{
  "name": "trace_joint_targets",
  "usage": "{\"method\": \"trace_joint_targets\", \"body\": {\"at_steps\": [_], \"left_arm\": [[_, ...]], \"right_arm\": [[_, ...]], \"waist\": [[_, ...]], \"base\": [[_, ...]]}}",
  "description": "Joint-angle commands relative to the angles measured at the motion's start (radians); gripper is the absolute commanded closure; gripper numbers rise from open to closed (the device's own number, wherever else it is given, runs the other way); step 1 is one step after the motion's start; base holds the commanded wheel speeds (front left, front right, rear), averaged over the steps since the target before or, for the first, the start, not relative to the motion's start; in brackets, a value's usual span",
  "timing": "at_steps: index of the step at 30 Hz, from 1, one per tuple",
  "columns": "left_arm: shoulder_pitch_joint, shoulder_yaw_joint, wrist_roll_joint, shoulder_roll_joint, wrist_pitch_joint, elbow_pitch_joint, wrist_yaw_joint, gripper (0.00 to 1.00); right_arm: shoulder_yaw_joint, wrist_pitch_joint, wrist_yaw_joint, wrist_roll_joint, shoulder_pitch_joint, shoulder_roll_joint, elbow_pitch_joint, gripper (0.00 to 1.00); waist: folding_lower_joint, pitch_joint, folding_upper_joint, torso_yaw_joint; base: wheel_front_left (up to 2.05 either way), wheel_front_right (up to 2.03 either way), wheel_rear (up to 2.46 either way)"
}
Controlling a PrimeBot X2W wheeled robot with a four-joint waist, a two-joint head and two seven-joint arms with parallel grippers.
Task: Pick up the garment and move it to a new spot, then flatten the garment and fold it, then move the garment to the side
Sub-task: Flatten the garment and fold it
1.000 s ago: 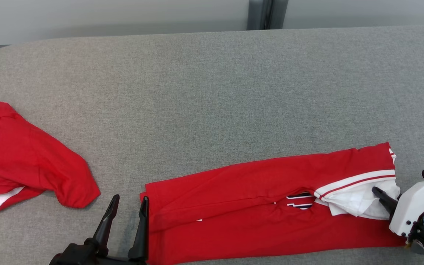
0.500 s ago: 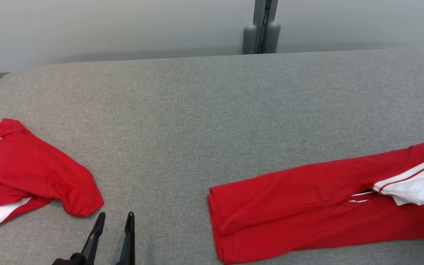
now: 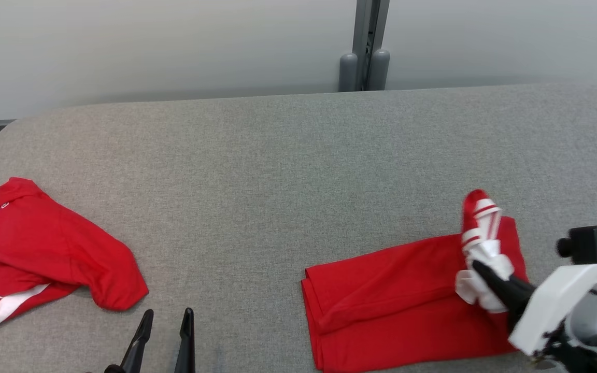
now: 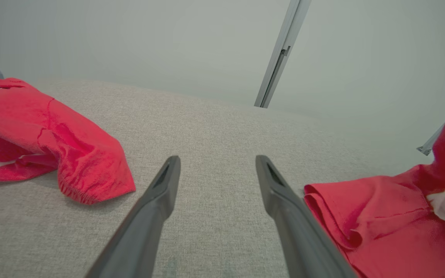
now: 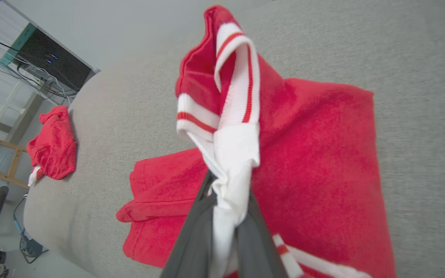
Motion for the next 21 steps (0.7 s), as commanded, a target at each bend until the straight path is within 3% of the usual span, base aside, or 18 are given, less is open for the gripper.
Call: {"method": "trace_joint_targets", "body": {"at_steps": [1, 5, 9, 21], "left_arm": [[-0.006, -0.003, 0.005, 0.003, -0.004, 0.002, 0.001, 0.00], [-0.031, -0.011, 0.022, 0.003, -0.004, 0.013, -0.013, 0.00], [-0.044, -0.002, 0.030, 0.003, -0.004, 0.020, -0.018, 0.00], [-0.031, -0.011, 0.021, 0.003, -0.005, 0.032, -0.017, 0.00]], "right_arm": [[0.047, -0.007, 0.001, -0.016, 0.003, 0.064, -0.018, 1.00], [0.160, -0.036, 0.001, -0.059, 0.001, 0.185, 0.030, 1.00], [0.229, -0.101, 0.001, -0.078, -0.025, 0.248, 0.106, 1.00], [0.336, -0.213, 0.001, -0.041, -0.083, 0.281, 0.250, 1.00]], "waist": [[0.0000, 0.007, -0.0001, 0.000], [0.0000, 0.019, -0.0001, 0.014], [0.0000, 0.023, -0.0001, 0.026], [0.0000, 0.006, -0.0001, 0.049]], "base": [[0.00, 0.00, 0.00], [0.00, 0.00, 0.00], [0.00, 0.00, 0.00], [0.00, 0.00, 0.00]]}}
